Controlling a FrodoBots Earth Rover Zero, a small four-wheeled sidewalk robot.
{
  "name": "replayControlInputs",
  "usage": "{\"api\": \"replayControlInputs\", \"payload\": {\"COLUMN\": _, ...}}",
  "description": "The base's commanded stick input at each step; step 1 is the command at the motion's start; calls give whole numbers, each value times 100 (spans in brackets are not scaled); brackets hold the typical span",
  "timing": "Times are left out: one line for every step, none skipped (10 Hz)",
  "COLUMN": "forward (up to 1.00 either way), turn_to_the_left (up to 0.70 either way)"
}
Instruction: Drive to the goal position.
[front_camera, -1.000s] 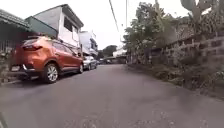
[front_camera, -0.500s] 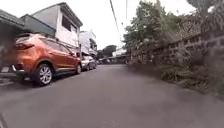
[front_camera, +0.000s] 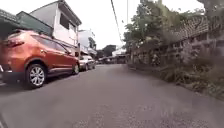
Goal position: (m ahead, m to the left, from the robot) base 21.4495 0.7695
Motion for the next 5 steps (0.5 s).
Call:
{"api": "replayControlInputs", "payload": {"forward": 70, "turn_to_the_left": 0}}
{"api": "replayControlInputs", "payload": {"forward": 70, "turn_to_the_left": 8}}
{"api": "replayControlInputs", "payload": {"forward": 70, "turn_to_the_left": 32}}
{"api": "replayControlInputs", "payload": {"forward": 70, "turn_to_the_left": 35}}
{"api": "replayControlInputs", "payload": {"forward": 70, "turn_to_the_left": 35}}
